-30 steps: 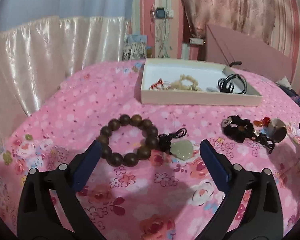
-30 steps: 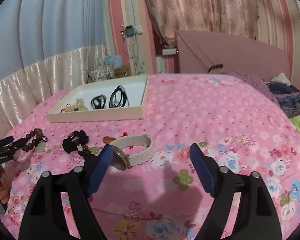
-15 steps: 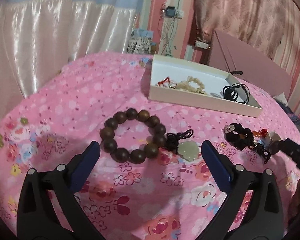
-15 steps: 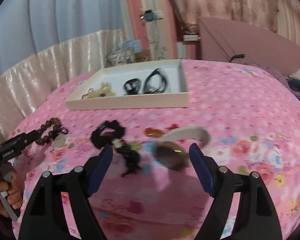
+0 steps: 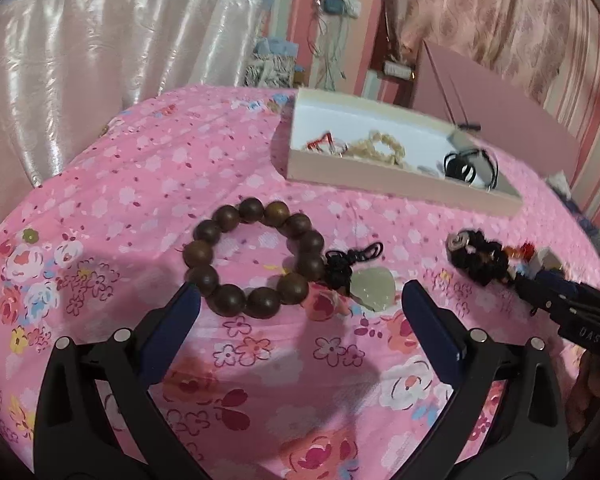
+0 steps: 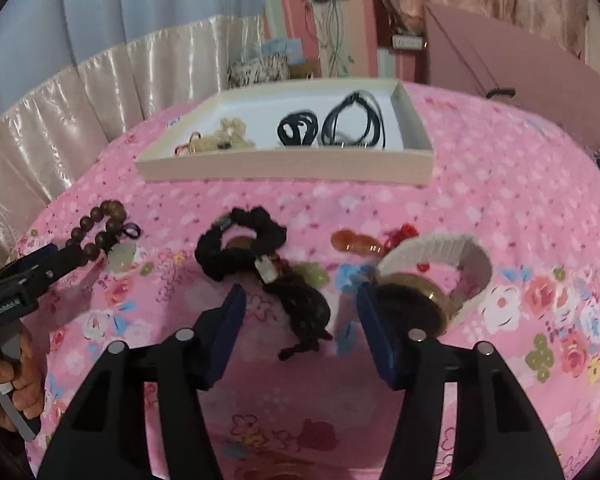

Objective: Organize jewelry
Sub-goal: 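Grasp the black cord necklace with the right gripper while the left gripper grasps the jade pendant, then carry the jade pendant and black cord necklace over the white tray, then open both grippers to drop the pendant and necklace into the tray, then withdraw both grippers from the tray toward the bead bracelet and watch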

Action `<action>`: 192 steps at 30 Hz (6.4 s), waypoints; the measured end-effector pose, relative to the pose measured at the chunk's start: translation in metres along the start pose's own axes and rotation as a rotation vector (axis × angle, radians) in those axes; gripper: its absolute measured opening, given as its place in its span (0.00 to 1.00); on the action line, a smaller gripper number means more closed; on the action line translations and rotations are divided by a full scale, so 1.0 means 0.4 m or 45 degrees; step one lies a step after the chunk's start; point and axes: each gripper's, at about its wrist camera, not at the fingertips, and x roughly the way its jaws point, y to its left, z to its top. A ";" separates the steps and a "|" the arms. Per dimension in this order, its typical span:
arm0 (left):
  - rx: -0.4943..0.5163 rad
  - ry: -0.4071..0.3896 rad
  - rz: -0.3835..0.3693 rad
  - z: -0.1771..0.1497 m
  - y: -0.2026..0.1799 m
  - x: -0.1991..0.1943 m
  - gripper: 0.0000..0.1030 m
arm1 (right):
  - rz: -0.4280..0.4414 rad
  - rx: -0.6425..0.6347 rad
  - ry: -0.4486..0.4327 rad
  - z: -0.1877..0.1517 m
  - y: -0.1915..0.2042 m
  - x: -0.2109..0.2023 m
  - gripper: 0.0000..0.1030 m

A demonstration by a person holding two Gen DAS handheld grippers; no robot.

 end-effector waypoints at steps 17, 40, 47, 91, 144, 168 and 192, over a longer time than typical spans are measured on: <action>0.094 -0.040 -0.007 -0.001 -0.039 -0.006 0.68 | 0.023 0.014 0.041 -0.015 -0.011 0.006 0.16; 0.219 0.124 -0.058 0.073 -0.131 0.142 0.32 | 0.042 0.027 0.052 -0.016 -0.011 0.011 0.16; 0.194 0.127 -0.099 0.070 -0.122 0.145 0.11 | 0.043 0.031 0.052 -0.016 -0.015 0.011 0.16; 0.221 -0.250 -0.141 0.379 -0.115 -0.007 0.11 | 0.145 0.065 -0.303 0.272 -0.069 -0.141 0.15; -0.010 0.069 -0.134 0.494 -0.031 0.499 0.32 | -0.038 0.128 0.024 0.432 -0.229 0.300 0.18; 0.054 -0.252 -0.069 0.557 -0.085 0.218 0.68 | 0.126 0.198 -0.283 0.489 -0.231 0.044 0.51; 0.106 -0.108 0.167 0.056 0.087 -0.023 0.85 | -0.091 0.197 -0.147 -0.050 -0.206 -0.146 0.56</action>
